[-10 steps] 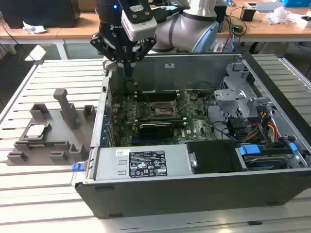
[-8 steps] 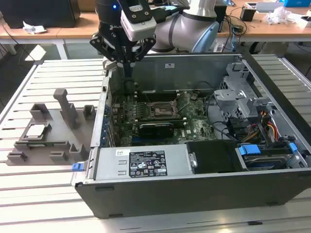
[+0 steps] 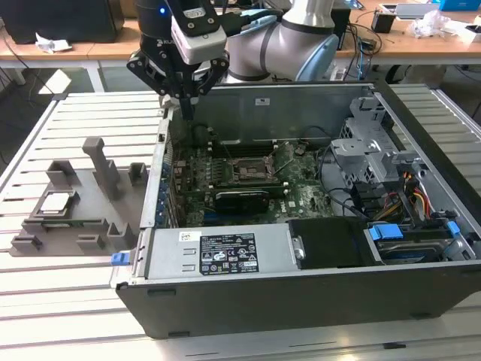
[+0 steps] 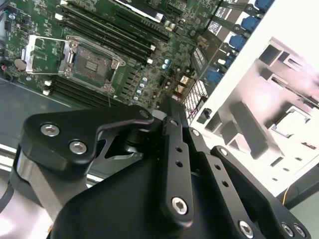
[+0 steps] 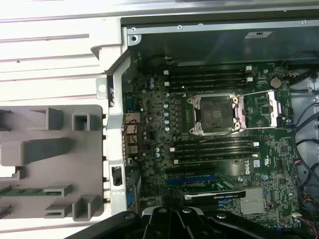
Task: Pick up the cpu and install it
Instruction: 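Reach for the cpu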
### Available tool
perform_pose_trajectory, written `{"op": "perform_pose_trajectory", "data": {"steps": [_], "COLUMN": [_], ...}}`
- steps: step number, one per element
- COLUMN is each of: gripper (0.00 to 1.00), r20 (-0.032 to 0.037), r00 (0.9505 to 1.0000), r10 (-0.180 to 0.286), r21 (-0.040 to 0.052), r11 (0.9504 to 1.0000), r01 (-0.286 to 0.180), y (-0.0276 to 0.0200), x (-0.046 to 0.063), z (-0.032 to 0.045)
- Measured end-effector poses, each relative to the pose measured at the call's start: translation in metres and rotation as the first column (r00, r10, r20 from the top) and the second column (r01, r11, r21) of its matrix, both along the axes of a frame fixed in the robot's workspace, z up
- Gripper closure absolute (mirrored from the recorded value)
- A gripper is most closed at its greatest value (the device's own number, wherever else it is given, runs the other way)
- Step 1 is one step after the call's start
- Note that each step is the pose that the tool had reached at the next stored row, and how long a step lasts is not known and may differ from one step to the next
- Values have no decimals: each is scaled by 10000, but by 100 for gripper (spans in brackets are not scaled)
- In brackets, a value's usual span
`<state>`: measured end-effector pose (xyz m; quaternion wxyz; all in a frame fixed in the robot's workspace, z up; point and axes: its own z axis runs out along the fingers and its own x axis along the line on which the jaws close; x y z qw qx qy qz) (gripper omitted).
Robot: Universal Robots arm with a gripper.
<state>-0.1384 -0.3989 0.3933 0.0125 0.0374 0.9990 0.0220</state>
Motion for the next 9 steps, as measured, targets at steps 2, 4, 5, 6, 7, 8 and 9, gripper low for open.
{"op": "perform_pose_trajectory", "data": {"steps": [2,4,5,6,7,8,9], "gripper": [89,89,89,89,89,89,89], "r20": [0,0,0,-1,0,0,1], "r00": [10000,10000,10000,10000,10000,10000,10000], "r10": [-1,0,-1,0,-1,1,0], "r21": [0,0,0,0,0,0,1], "r11": [10000,10000,10000,10000,10000,10000,10000], "r01": [1,0,1,0,1,-1,0], "y": [0,0,0,0,0,0,0], "x": [-26,-45,-56,-65,-87,-101,-129], "z": [0,0,0,0,0,0,0]}}
